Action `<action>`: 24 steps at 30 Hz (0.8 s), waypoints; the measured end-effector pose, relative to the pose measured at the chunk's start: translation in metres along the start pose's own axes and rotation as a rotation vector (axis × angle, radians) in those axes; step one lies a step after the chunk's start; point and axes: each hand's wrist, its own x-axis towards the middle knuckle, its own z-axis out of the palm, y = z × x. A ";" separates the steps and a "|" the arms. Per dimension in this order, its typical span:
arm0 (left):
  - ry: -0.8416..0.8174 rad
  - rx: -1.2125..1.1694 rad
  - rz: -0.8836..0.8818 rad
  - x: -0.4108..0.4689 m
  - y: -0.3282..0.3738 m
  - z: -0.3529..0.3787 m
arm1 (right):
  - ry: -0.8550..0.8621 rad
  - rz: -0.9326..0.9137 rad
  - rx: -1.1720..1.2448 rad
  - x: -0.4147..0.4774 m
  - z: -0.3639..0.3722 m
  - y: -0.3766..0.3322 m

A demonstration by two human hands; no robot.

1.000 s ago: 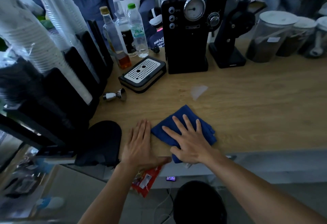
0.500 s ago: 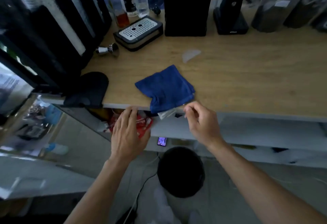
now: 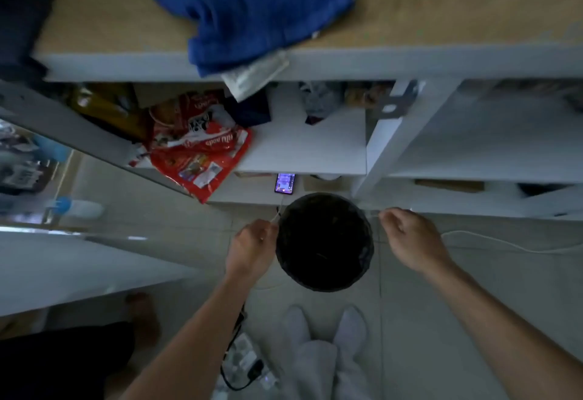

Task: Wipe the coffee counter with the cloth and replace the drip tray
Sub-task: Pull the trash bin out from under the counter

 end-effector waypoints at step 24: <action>-0.222 -0.042 -0.275 0.145 -0.118 0.173 | -0.208 0.518 0.066 0.094 0.202 0.158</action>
